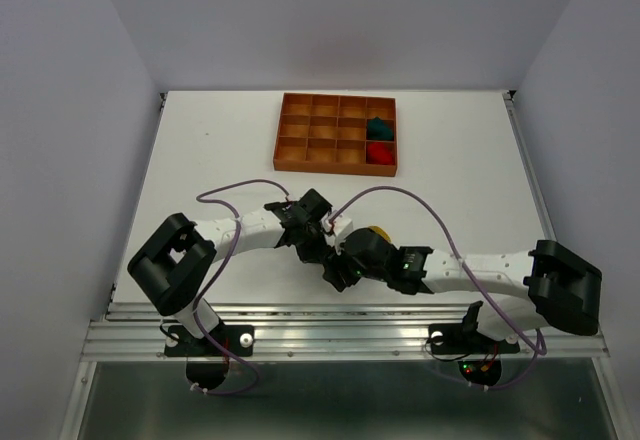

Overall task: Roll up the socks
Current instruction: Roll the sock at the center of the board.

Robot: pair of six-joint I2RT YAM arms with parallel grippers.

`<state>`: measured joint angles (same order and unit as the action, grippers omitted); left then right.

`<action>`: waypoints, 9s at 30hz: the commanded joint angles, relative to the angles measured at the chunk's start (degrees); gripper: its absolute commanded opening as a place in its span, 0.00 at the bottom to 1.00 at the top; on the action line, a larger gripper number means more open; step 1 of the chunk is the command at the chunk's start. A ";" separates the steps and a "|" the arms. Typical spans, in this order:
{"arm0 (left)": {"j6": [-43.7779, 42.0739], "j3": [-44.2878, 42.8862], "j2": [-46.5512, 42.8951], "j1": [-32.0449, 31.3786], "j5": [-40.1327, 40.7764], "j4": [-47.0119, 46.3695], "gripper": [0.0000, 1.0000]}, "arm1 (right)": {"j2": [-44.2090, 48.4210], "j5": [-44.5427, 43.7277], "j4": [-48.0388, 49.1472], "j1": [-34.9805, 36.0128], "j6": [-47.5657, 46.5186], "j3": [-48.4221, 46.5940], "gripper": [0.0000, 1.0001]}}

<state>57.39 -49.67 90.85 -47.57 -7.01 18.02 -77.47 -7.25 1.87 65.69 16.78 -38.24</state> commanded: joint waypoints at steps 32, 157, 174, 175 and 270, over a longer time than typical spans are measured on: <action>-0.26 0.19 -0.32 -0.59 1.03 5.18 0.00 | -9.27 -14.11 -5.12 7.17 -3.50 -9.49 0.56; -5.52 16.09 -33.19 11.36 2.44 0.09 0.80 | -20.35 31.21 -7.49 -14.01 15.05 -10.19 0.01; -7.90 20.67 -28.89 11.19 -5.56 -10.81 0.79 | -26.23 42.57 -6.79 -23.06 16.80 -11.07 0.01; -8.08 20.84 -28.62 11.18 -5.82 -11.34 0.79 | -26.76 43.10 -6.79 -23.06 17.50 -11.07 0.01; -6.50 7.57 -3.40 3.19 -1.34 -4.84 0.00 | -11.47 -12.52 -8.46 6.55 -17.74 -10.54 0.54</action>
<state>52.49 -42.15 86.08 -43.90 -8.64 8.21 -87.77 -17.34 -8.51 70.89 1.04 -46.50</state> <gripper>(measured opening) 0.161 0.544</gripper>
